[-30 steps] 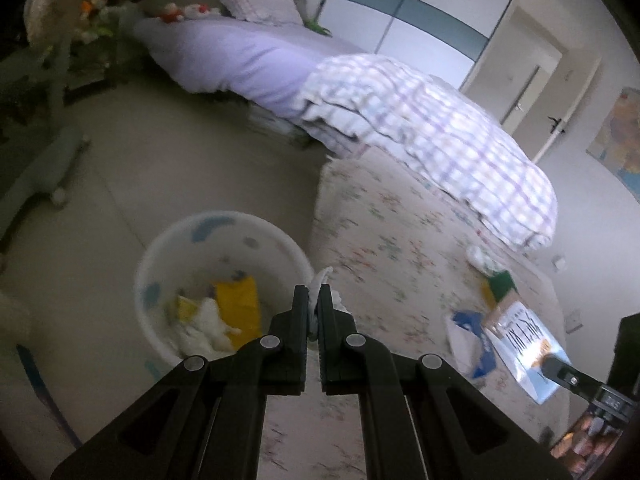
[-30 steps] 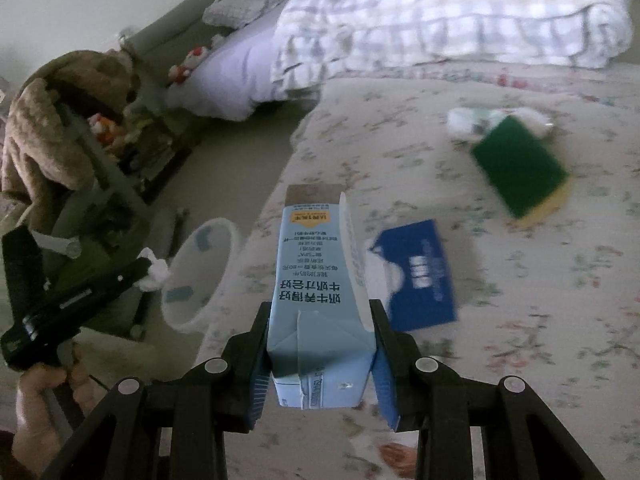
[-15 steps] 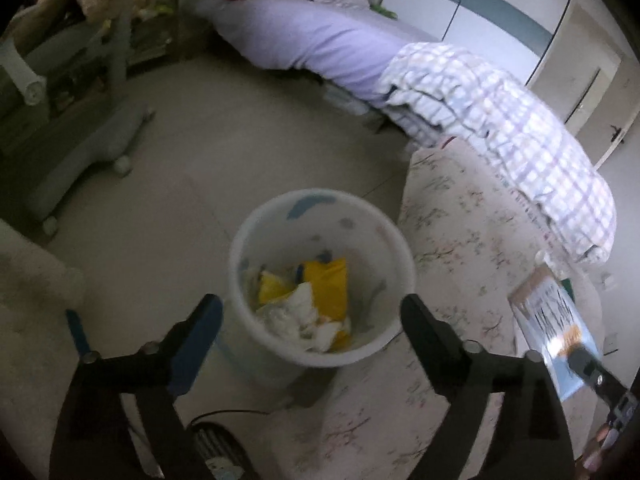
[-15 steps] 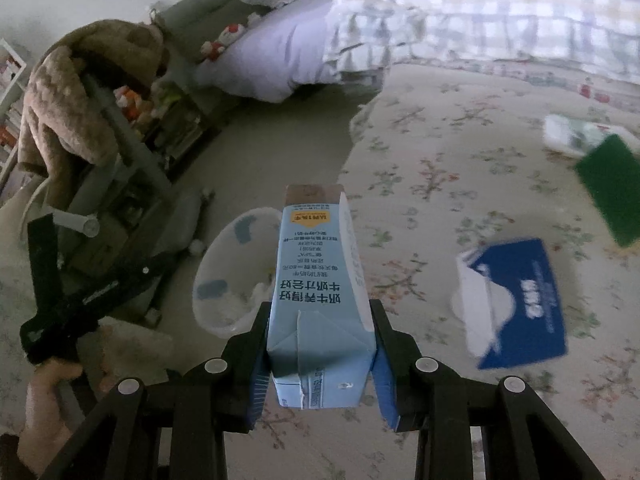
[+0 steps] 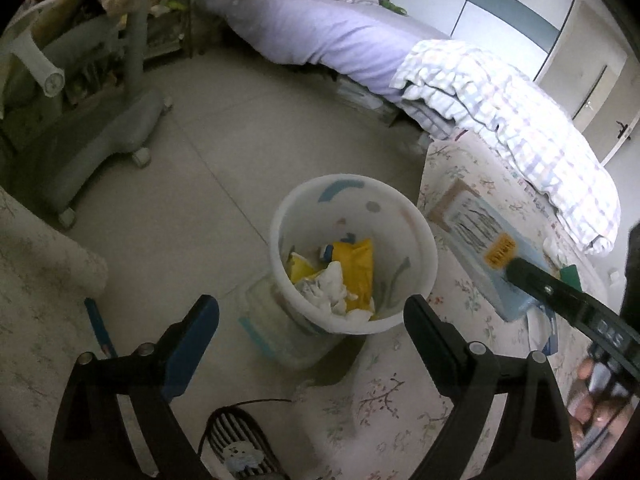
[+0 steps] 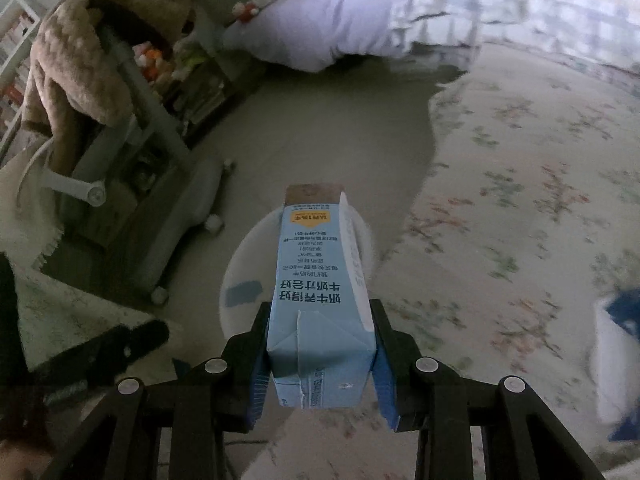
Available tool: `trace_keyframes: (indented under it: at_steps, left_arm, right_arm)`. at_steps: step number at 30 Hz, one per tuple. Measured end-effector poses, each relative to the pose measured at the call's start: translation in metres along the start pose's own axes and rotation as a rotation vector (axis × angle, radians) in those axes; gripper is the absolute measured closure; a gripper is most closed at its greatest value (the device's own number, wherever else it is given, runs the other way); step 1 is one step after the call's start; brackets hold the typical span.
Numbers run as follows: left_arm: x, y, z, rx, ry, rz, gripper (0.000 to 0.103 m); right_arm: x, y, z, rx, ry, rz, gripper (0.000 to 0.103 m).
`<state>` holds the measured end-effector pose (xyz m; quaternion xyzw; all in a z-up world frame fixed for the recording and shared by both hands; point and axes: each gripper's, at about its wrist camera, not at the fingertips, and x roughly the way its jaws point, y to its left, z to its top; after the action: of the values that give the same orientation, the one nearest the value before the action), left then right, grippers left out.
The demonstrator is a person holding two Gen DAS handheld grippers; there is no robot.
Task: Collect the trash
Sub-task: 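Carry the tissue and carton over the wastebasket and open both grippers, then grasp the pecan kernels bag with the right gripper while the left gripper grasps the blue tissue box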
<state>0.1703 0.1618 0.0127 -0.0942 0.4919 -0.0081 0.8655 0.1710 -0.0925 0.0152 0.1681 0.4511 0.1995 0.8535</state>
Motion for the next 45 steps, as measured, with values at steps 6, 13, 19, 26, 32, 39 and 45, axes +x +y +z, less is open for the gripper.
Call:
trace_keyframes:
  at_steps: [6, 13, 19, 26, 32, 39, 45]
  left_arm:
    - [-0.008, 0.002, -0.001, 0.008, -0.019, -0.009, 0.008]
    - [-0.008, 0.002, 0.000, 0.006, -0.016, -0.007, 0.008]
    - [-0.007, -0.002, 0.000, 0.011, -0.010, -0.012, 0.008]
    - [-0.004, -0.017, -0.009, 0.024, 0.015, -0.054, 0.008]
    - [-0.003, -0.040, -0.021, 0.074, 0.023, -0.064, 0.008]
    - [-0.001, -0.072, -0.046, 0.161, 0.015, -0.063, 0.008]
    - [0.004, -0.087, -0.065, 0.212, 0.015, -0.063, 0.008]
  right_arm:
    - [0.021, 0.013, 0.010, -0.025, 0.012, -0.012, 0.064]
    - [0.042, 0.009, 0.026, 0.012, 0.019, 0.051, 0.042]
    - [0.027, 0.005, 0.029, -0.007, -0.010, -0.021, 0.025]
    - [-0.016, -0.014, 0.021, -0.039, -0.010, -0.095, 0.009]
    - [-0.076, -0.046, 0.001, -0.063, -0.058, -0.171, 0.000]
    - [-0.115, -0.092, -0.051, -0.044, -0.033, -0.295, 0.000]
    - [-0.119, -0.109, -0.107, -0.065, 0.029, -0.351, 0.000]
